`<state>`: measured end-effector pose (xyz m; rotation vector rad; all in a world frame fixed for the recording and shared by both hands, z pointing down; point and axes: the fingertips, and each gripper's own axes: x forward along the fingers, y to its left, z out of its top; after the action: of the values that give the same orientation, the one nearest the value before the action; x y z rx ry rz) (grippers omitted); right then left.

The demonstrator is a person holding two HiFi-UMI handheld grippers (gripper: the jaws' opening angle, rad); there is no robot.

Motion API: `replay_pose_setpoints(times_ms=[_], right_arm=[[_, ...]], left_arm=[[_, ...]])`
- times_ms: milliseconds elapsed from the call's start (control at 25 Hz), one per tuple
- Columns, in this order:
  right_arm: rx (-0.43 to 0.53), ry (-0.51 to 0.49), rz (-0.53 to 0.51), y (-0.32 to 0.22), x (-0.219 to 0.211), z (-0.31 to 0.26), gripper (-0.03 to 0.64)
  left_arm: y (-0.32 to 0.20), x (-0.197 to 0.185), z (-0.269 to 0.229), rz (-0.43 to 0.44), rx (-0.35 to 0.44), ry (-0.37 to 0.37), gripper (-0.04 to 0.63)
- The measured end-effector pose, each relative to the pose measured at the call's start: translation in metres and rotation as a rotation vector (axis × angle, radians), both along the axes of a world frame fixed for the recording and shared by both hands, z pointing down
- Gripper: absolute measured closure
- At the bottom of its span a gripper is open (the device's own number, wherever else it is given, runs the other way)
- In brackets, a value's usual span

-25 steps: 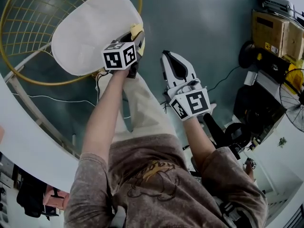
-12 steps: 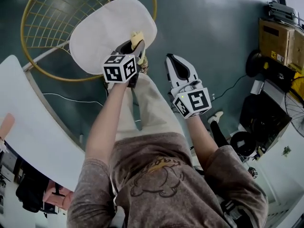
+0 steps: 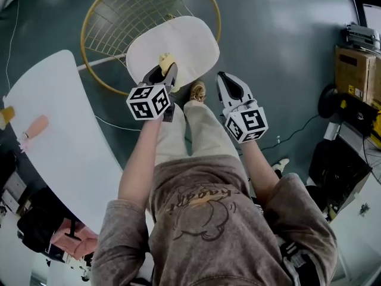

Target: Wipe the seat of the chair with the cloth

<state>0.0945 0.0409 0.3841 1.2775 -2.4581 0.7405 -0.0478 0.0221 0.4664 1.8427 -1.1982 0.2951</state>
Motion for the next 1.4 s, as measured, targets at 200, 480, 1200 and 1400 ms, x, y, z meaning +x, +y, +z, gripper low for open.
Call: replay_pose_setpoints(times_ms=[200,480,1200,1400], right_arm=[[0.017,-0.023,-0.025,-0.002,-0.014,-0.039,0.591],[0.026,-0.054,-0.059,0.010,-0.030,-0.088,0.591],[0.240,-0.067,-0.157,0.004,-0.039,-0.199,0.591],[0.278,-0.067,-0.105,-0.005,-0.034,-0.214,0.591]], left_arm=[[0.004,-0.022,-0.050,-0.038,0.021,-0.004,0.488],[0.017,-0.026,-0.116,-0.076,0.071,0.018,0.487],[0.042,-0.077,-0.278,-0.037,0.402,-0.159,0.486],[0.047,-0.096,-0.297,-0.080,0.472,-0.176,0.485]])
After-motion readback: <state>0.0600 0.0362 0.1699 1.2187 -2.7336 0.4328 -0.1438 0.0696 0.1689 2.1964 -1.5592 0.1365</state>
